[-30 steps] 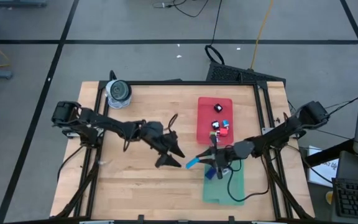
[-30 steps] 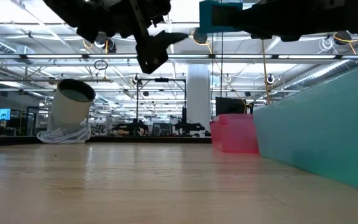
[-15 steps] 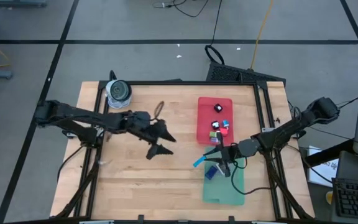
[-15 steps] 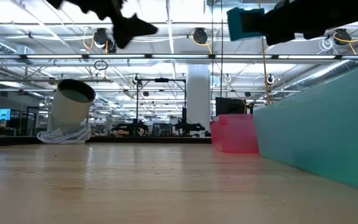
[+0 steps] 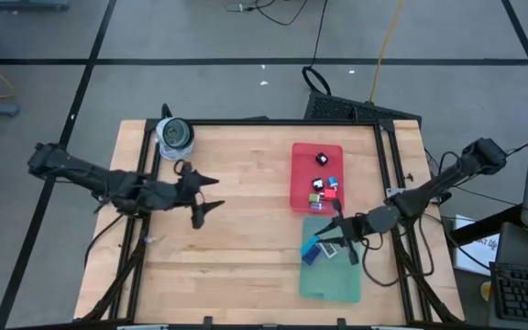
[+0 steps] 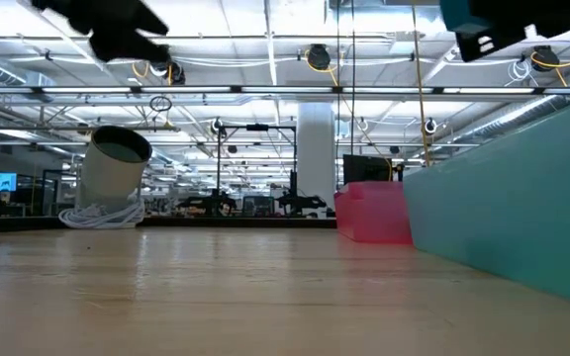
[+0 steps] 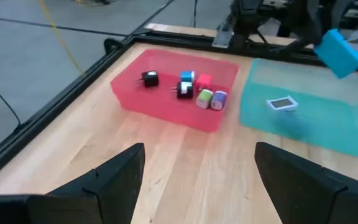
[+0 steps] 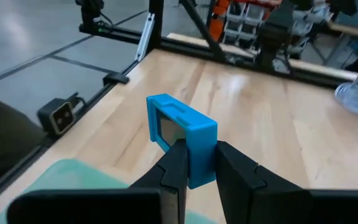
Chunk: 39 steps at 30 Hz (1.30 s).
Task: Pick & Place Office items
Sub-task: Put the blue digital clock into the green bin, then return to Home Position
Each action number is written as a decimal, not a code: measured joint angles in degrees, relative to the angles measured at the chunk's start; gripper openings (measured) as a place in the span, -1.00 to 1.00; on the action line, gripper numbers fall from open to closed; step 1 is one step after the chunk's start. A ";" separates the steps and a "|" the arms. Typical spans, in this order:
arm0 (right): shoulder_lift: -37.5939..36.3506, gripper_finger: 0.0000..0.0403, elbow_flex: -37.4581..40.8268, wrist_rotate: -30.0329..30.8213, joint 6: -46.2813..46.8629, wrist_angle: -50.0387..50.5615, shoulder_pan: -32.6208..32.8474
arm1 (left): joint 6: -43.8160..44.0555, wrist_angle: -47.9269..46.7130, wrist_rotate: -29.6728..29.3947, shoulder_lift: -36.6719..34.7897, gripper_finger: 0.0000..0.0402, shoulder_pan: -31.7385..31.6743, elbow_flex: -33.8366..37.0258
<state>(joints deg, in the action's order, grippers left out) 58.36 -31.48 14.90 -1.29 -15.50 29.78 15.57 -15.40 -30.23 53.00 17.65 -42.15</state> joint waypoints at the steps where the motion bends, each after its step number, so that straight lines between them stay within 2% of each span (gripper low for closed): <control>1: -0.89 -0.75 0.00 -0.04 0.95 1.36 0.35 | 0.49 0.76 -0.88 -1.51 0.53 0.57 1.81; 6: -4.61 -0.75 3.13 -0.18 6.29 3.84 2.34 | 1.68 7.12 -2.22 -10.18 0.53 2.03 11.96; 10: -8.08 -0.75 7.12 -0.09 9.33 3.80 3.08 | 1.32 11.30 0.67 -18.16 0.53 1.99 18.65; 16: -13.46 -0.75 14.13 0.22 11.00 3.29 2.79 | 1.00 11.26 1.67 -29.12 0.53 2.01 24.74; 21: -15.89 -0.75 19.12 0.22 12.81 2.64 1.78 | -0.13 11.30 1.65 -35.62 0.53 1.99 27.37; 25: -16.17 -0.72 21.64 0.00 12.72 -2.66 0.59 | -0.90 11.12 1.65 -38.40 0.53 1.99 28.22; 29: -16.21 -0.57 23.20 -0.02 12.65 -7.44 0.54 | -0.90 10.79 1.65 -38.87 0.53 1.99 28.31; 34: -16.19 -0.40 23.26 -0.02 12.65 -7.86 0.54 | -2.60 10.20 1.65 -38.80 0.53 1.99 28.33; 39: -16.31 -0.33 23.26 -0.03 12.65 -7.90 0.54 | -6.21 10.20 1.68 -38.78 0.53 1.99 28.33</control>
<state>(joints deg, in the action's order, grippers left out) 42.06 -8.23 14.86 11.35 -23.40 30.33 9.36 -5.19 -28.55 14.22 19.64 -13.82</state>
